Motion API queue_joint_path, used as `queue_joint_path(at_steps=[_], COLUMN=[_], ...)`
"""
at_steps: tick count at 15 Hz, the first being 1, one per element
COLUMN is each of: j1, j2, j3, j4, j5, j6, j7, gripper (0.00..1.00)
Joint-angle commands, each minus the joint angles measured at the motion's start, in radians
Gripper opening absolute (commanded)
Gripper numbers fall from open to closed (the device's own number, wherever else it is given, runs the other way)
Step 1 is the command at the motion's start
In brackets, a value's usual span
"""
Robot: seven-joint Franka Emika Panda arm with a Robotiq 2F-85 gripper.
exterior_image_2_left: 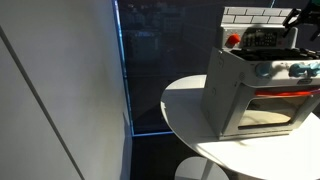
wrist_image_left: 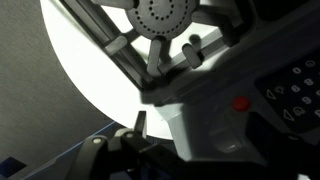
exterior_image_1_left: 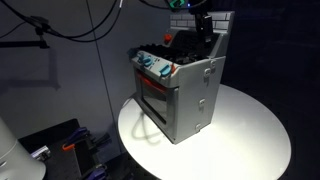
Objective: Push the top right button of the toy stove
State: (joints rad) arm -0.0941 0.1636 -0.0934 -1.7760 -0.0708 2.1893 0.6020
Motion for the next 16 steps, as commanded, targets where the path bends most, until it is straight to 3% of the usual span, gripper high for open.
queue_joint_path(at_steps=[1, 16], j1=[0.011, 0.025], j2=[0.032, 0.001], j3=[-0.019, -0.011], j4=[0.049, 0.032], j5=[-0.009, 0.003], j6=[0.001, -0.048], j7=[0.003, -0.006], gripper=[1.00, 1.00])
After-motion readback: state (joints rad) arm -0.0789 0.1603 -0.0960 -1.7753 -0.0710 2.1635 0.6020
